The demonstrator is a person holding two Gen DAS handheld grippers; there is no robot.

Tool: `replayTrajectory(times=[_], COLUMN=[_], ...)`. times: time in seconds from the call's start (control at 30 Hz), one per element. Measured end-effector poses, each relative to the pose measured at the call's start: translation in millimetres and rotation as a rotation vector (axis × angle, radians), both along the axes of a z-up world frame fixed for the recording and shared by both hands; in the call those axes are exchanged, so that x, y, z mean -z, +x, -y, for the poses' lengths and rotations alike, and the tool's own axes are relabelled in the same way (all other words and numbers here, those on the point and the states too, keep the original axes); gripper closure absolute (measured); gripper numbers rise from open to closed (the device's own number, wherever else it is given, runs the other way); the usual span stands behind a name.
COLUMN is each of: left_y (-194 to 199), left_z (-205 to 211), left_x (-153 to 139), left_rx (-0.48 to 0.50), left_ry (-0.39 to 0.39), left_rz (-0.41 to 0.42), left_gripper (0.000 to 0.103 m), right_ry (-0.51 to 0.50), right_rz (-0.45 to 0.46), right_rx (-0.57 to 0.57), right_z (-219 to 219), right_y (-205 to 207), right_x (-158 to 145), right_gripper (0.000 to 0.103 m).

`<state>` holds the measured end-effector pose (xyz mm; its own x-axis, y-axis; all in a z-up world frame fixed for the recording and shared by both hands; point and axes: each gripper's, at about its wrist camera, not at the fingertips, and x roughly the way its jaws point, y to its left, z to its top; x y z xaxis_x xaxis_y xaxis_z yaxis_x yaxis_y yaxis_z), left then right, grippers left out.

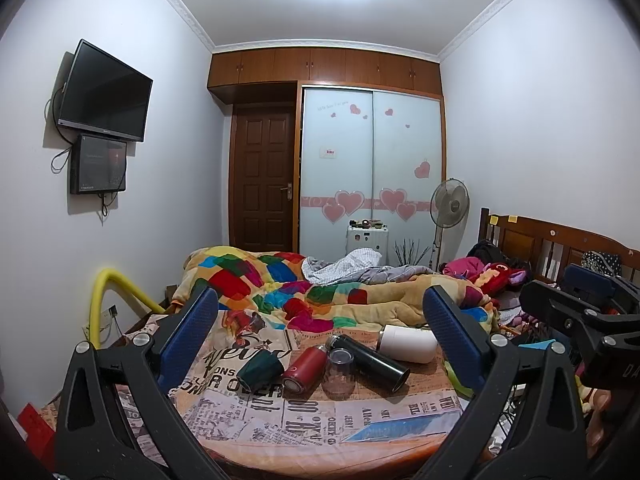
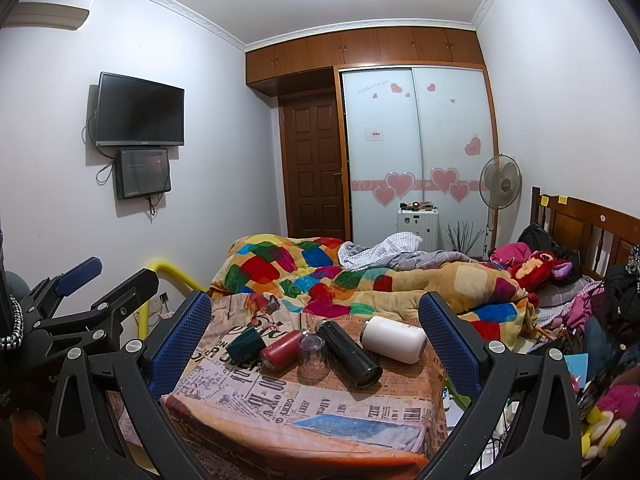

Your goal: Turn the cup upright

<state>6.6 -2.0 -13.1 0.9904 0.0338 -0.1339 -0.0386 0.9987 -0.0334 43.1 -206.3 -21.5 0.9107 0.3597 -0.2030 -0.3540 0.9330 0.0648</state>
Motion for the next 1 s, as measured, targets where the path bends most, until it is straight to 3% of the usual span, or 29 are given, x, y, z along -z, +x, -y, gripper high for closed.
replayTrajectory(times=[0.73, 1.0], left_y=[0, 16], left_z=[1, -7], left_x=[-5, 4], left_rx=[-0.002, -0.011], left_ry=[-0.002, -0.015], left_rz=[0.001, -0.033], left_gripper=[0.000, 0.000], right_ry=[-0.003, -0.010], right_rz=[-0.003, -0.035], right_rx=[0.000, 0.006], right_z=[-2, -6], right_y=[-1, 12], right_x=[1, 12], right_gripper=[0.000, 0.000])
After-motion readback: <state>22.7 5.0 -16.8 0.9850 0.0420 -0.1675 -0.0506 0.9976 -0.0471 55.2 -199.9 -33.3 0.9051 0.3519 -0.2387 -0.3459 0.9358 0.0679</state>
